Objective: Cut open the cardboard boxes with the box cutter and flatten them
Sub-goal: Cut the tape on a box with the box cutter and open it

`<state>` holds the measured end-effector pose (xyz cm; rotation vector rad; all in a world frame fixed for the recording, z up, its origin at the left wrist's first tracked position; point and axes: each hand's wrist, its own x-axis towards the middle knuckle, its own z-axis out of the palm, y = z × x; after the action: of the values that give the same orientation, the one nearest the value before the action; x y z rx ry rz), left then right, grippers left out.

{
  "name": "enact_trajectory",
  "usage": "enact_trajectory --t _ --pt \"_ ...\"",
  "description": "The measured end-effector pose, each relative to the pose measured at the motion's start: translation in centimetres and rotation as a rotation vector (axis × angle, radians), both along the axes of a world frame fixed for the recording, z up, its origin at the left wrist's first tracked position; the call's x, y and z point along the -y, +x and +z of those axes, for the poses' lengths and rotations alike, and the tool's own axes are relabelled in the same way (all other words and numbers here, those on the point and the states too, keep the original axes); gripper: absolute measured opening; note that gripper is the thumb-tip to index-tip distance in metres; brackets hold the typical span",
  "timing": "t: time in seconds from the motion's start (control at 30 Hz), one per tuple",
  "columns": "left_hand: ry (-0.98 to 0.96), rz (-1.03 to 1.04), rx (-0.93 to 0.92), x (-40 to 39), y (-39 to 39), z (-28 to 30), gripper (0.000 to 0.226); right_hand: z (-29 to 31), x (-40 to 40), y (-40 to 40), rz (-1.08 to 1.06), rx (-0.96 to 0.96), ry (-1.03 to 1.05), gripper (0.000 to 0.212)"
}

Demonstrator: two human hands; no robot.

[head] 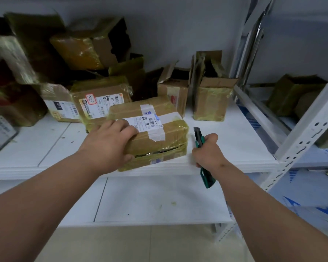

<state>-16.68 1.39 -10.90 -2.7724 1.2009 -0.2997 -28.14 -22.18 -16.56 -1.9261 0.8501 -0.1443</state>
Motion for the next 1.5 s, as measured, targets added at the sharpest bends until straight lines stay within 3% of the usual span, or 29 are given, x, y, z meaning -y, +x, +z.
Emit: enact_trajectory --t 0.37,0.53,0.6,0.67,0.73,0.8,1.0,1.13,1.2,1.27,1.33,1.4,1.43,1.5 --pt "-0.063 -0.072 -0.057 -0.6 1.7 0.6 0.051 -0.9 3.1 1.6 0.093 -0.096 -0.496 0.055" --pt "-0.189 -0.129 -0.128 -1.7 2.9 1.1 0.045 -1.7 3.3 1.5 0.145 -0.239 -0.793 0.063" --pt "-0.241 -0.136 -0.149 -1.8 3.2 1.1 0.044 -2.0 3.2 1.2 0.095 -0.184 -0.829 0.06" --pt "-0.274 -0.142 -0.168 -1.6 3.4 1.0 0.044 -2.1 2.4 0.9 0.04 0.074 -0.779 0.047" --pt "-0.287 -0.14 -0.18 -1.4 3.5 1.0 0.044 -1.7 0.6 0.7 0.101 0.362 -0.597 0.033" --pt "-0.287 -0.131 -0.184 -1.2 3.6 1.0 0.043 -1.1 -1.5 0.4 0.162 0.462 -0.407 0.016" --pt "-0.289 -0.116 -0.198 -0.3 3.6 1.6 0.041 -0.7 -2.7 2.9 -0.058 0.447 -0.011 0.044" --pt "-0.275 -0.112 -0.209 -0.1 3.7 1.8 0.04 -0.5 -2.0 2.6 -0.012 0.413 0.119 0.049" --pt "-0.268 -0.124 -0.213 -0.1 3.7 1.8 0.04 -1.0 -1.6 2.4 0.03 0.379 0.134 0.054" --pt "-0.275 -0.118 -0.217 -0.2 3.7 1.9 0.039 -1.8 -1.7 2.1 0.078 0.329 0.019 0.056" --pt "-0.272 -0.089 -0.233 -0.3 3.8 2.3 0.039 -2.4 -1.7 1.3 0.066 0.343 -0.121 0.036" --pt "-0.255 -0.084 -0.252 -0.4 3.8 2.7 0.039 -2.1 -1.8 1.0 -0.042 0.335 -0.1 0.02" --pt "-0.245 -0.089 -0.254 -0.4 3.8 2.8 0.038 -2.1 -1.8 0.8 -0.014 0.324 -0.178 0.03" --pt "-0.232 -0.1 -0.243 -0.1 3.5 2.9 0.039 -1.6 -2.0 1.1 0.033 0.35 -0.09 0.058"
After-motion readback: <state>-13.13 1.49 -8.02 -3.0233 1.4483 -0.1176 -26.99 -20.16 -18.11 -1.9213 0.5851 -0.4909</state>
